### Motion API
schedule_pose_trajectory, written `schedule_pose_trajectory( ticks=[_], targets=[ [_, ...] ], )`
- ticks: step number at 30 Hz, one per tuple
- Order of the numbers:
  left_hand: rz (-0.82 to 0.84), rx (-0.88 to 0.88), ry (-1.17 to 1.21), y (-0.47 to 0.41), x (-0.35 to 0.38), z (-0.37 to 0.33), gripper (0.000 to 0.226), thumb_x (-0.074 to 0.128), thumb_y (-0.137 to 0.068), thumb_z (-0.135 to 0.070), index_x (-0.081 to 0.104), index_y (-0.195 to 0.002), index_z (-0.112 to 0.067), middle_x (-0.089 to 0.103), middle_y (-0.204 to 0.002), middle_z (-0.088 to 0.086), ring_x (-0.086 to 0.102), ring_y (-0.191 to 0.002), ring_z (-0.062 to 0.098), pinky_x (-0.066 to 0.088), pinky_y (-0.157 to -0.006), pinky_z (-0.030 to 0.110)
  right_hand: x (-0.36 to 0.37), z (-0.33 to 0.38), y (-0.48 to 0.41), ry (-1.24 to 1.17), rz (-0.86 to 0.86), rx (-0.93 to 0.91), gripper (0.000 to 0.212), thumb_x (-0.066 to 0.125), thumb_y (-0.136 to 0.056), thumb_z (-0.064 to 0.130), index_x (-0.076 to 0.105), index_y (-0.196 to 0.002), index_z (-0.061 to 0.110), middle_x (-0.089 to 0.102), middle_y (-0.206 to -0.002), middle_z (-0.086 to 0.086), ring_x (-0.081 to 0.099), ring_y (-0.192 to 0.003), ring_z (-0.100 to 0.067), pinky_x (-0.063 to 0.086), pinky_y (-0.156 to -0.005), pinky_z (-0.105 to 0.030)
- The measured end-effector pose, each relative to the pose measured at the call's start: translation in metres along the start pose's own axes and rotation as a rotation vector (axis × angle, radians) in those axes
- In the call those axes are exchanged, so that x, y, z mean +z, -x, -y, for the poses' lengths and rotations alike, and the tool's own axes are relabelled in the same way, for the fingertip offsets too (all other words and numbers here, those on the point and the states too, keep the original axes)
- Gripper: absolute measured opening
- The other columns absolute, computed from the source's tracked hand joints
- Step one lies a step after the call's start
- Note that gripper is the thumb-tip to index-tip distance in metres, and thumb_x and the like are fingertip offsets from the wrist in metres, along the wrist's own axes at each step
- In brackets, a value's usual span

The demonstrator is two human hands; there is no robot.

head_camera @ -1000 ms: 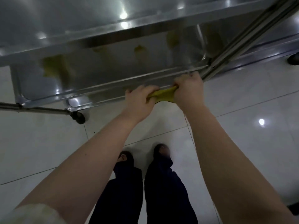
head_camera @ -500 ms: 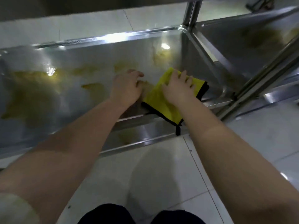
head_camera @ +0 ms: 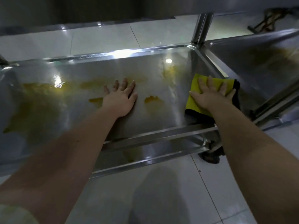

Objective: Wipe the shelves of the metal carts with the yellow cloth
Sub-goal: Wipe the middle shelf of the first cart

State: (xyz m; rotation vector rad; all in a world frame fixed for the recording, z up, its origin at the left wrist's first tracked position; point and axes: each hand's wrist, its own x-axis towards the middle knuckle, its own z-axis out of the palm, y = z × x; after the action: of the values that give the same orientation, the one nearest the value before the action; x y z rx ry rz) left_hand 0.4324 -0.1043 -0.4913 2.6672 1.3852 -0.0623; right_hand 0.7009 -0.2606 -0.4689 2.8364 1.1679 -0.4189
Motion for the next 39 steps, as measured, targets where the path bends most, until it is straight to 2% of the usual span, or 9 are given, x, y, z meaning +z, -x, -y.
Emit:
schedule_pose_trajectory(
  ticks=[7, 11, 17, 20, 22, 26, 30, 34, 39],
  targets=[
    [-0.037, -0.021, 0.029, 0.002, 0.002, 0.004, 0.052, 0.016, -0.104, -0.044, 0.004, -0.155, -0.04, -0.002, -0.165, -0.007, -0.002, -0.151, 0.024, -0.002, -0.118, 0.058, 0.035, 0.133, 0.053, 0.014, -0.108, -0.464, 0.056, 0.01, -0.099, 0.061, 0.001, -0.153, 0.048, -0.004, -0.163, 0.015, -0.011, -0.149, -0.033, -0.01, -0.113, -0.065],
    [-0.041, -0.02, 0.038, 0.003, 0.002, 0.005, 0.053, 0.017, -0.104, -0.046, 0.005, -0.155, -0.04, 0.0, -0.165, -0.008, 0.0, -0.151, 0.024, -0.002, -0.118, 0.056, 0.036, 0.124, 0.048, 0.062, -0.144, -0.576, 0.059, 0.013, -0.096, 0.067, 0.002, -0.151, 0.051, -0.001, -0.163, 0.018, -0.006, -0.151, -0.029, -0.009, -0.116, -0.061],
    [-0.049, -0.036, 0.024, 0.002, 0.005, 0.003, 0.053, 0.016, -0.102, -0.051, 0.006, -0.154, -0.043, -0.001, -0.164, -0.01, -0.002, -0.151, 0.023, -0.005, -0.117, 0.057, 0.004, -0.006, -0.03, -0.008, -0.156, -0.178, 0.065, 0.018, -0.095, 0.069, 0.007, -0.154, 0.044, 0.002, -0.164, 0.011, 0.0, -0.151, -0.026, -0.004, -0.118, -0.058],
    [-0.042, -0.04, 0.01, 0.002, 0.004, 0.003, 0.053, 0.015, -0.103, -0.049, 0.005, -0.154, -0.042, -0.003, -0.164, -0.01, -0.003, -0.151, 0.023, -0.004, -0.117, 0.058, 0.003, -0.01, -0.036, -0.002, -0.15, -0.048, 0.064, 0.014, -0.097, 0.065, 0.004, -0.155, 0.04, -0.002, -0.165, 0.009, -0.005, -0.151, -0.028, -0.007, -0.116, -0.061],
    [-0.037, -0.041, 0.013, 0.003, 0.004, 0.002, 0.053, 0.016, -0.104, -0.047, 0.004, -0.155, -0.04, -0.005, -0.164, -0.009, -0.004, -0.151, 0.023, -0.004, -0.117, 0.058, 0.008, 0.031, -0.029, -0.023, -0.155, -0.085, 0.062, 0.014, -0.098, 0.062, 0.003, -0.155, 0.041, -0.003, -0.164, 0.01, -0.007, -0.151, -0.029, -0.008, -0.115, -0.063],
    [-0.065, -0.082, 0.035, 0.005, 0.004, 0.004, 0.057, 0.019, -0.104, -0.044, 0.004, -0.157, -0.027, -0.009, -0.164, -0.004, -0.008, -0.151, 0.021, -0.003, -0.119, 0.056, 0.027, 0.136, 0.012, -0.005, -0.141, -0.457, 0.058, 0.013, -0.1, 0.059, 0.002, -0.154, 0.043, -0.004, -0.164, 0.014, -0.007, -0.151, -0.028, -0.01, -0.114, -0.063],
    [-0.065, -0.094, 0.015, 0.006, 0.005, 0.004, 0.059, 0.018, -0.104, -0.046, 0.003, -0.157, -0.026, -0.006, -0.165, -0.003, -0.006, -0.151, 0.025, -0.002, -0.119, 0.053, 0.029, 0.14, 0.02, 0.038, -0.14, -0.614, 0.061, 0.015, -0.098, 0.064, 0.005, -0.154, 0.044, 0.002, -0.163, 0.015, -0.005, -0.151, -0.025, -0.008, -0.117, -0.057],
    [-0.072, -0.09, 0.025, 0.007, 0.005, 0.004, 0.057, 0.018, -0.104, -0.044, 0.005, -0.157, -0.028, -0.001, -0.165, -0.004, -0.001, -0.151, 0.026, -0.001, -0.12, 0.053, 0.007, 0.05, -0.039, 0.04, -0.203, -0.435, 0.063, 0.023, -0.096, 0.066, 0.013, -0.153, 0.044, 0.013, -0.163, 0.012, 0.008, -0.149, -0.029, 0.004, -0.117, -0.056],
    [-0.072, -0.096, 0.008, 0.006, 0.005, -0.001, 0.056, 0.018, -0.104, -0.043, 0.004, -0.157, -0.028, -0.003, -0.165, -0.004, -0.002, -0.151, 0.026, -0.001, -0.119, 0.054, -0.005, -0.002, -0.062, 0.025, -0.147, -0.112, 0.063, 0.015, -0.097, 0.065, 0.004, -0.155, 0.041, 0.0, -0.164, 0.011, -0.003, -0.151, -0.028, -0.005, -0.118, -0.057]
  ],
)
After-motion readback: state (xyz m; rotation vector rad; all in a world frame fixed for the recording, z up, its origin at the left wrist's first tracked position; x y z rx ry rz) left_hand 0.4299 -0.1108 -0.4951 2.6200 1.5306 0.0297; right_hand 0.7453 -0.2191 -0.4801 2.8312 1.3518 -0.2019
